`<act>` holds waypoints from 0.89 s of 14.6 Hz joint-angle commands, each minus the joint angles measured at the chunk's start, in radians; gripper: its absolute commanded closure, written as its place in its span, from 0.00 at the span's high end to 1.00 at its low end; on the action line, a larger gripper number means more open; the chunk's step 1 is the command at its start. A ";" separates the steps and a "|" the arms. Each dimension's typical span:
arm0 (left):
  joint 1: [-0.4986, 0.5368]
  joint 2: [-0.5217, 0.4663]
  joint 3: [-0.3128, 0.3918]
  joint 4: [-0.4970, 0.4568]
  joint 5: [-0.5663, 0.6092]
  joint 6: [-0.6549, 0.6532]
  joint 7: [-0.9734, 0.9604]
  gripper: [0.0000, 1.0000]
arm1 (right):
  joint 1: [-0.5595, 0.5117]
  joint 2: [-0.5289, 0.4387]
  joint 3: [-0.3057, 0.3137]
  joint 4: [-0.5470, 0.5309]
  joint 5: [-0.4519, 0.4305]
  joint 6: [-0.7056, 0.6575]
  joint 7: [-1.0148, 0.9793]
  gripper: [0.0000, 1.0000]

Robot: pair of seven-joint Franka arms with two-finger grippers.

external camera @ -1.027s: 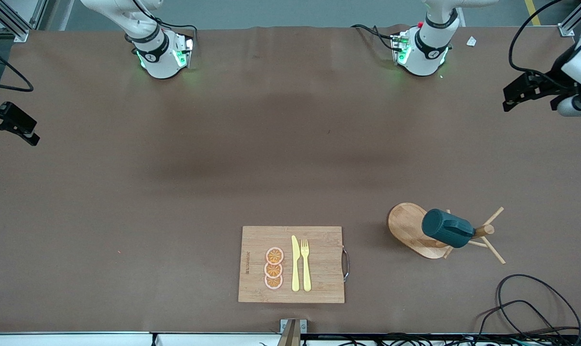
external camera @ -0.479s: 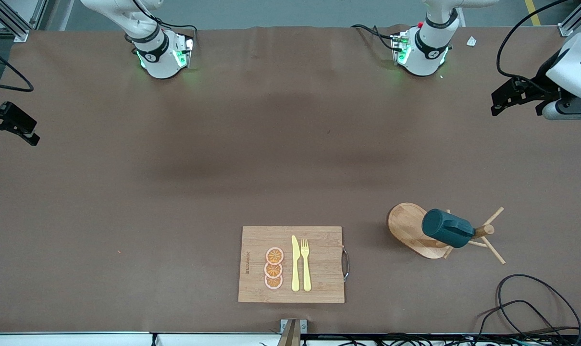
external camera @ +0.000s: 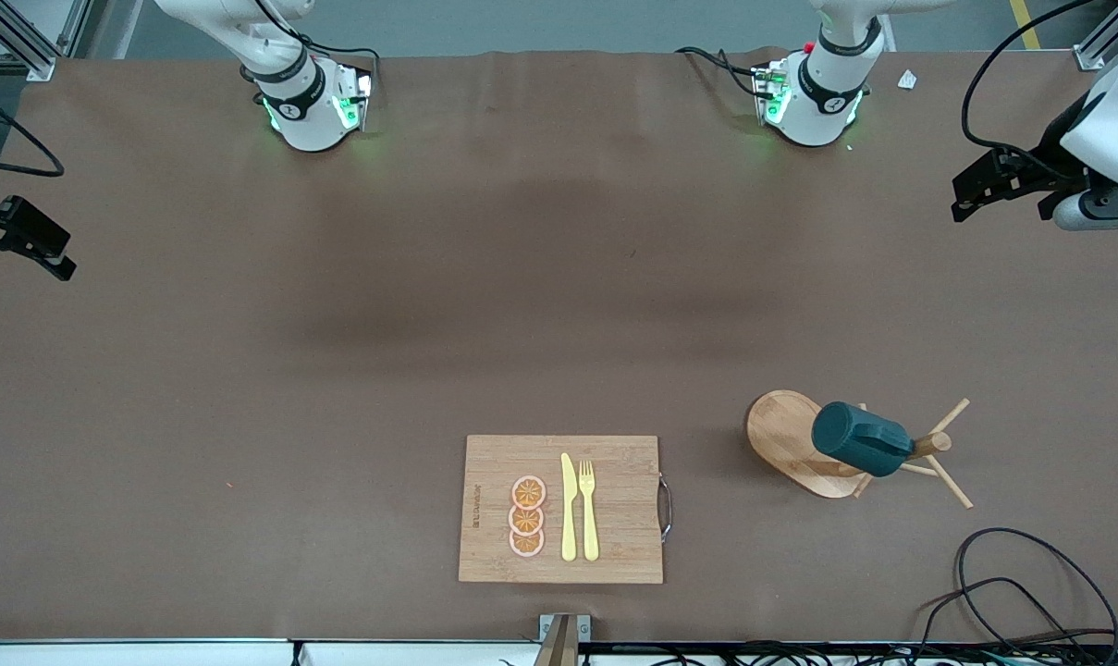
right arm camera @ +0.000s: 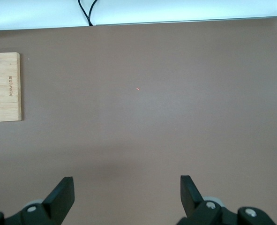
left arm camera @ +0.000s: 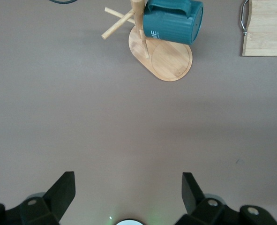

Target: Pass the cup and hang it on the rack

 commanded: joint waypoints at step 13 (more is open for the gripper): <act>-0.002 -0.029 0.018 -0.002 0.002 -0.029 0.008 1.00 | -0.021 -0.012 0.010 -0.014 0.021 0.008 -0.014 1.00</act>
